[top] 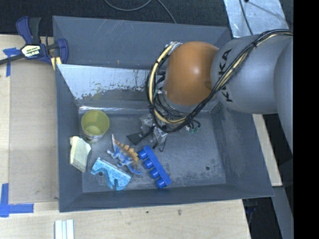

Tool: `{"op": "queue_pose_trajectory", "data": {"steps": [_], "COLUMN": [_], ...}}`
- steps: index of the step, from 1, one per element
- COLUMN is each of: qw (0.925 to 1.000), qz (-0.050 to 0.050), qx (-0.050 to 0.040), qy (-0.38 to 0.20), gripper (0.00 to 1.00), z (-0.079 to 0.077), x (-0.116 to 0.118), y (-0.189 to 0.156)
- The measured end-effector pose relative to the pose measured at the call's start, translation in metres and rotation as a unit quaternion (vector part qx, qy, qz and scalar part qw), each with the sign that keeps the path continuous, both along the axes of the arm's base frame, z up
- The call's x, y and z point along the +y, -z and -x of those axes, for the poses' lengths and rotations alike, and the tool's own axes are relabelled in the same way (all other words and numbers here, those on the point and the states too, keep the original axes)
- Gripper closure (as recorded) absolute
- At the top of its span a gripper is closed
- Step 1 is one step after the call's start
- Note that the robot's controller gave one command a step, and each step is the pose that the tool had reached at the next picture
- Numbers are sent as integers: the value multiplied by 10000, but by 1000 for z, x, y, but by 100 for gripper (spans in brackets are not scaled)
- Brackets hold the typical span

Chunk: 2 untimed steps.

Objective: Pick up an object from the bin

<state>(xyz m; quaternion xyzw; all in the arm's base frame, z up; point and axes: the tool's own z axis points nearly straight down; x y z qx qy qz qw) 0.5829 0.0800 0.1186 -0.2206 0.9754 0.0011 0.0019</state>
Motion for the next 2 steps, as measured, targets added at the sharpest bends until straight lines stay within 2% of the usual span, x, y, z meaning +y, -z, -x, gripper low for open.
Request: {"op": "queue_pose_trajectory", "data": {"steps": [1, 2], "qw": [10000, 9988], "qz": [-9, 1], "qx": [-75, 44], "qy": [-2, -494], "gripper": [100, 100], "z": [-1, 7], "x": [4, 5], "y": [-31, -21]}}
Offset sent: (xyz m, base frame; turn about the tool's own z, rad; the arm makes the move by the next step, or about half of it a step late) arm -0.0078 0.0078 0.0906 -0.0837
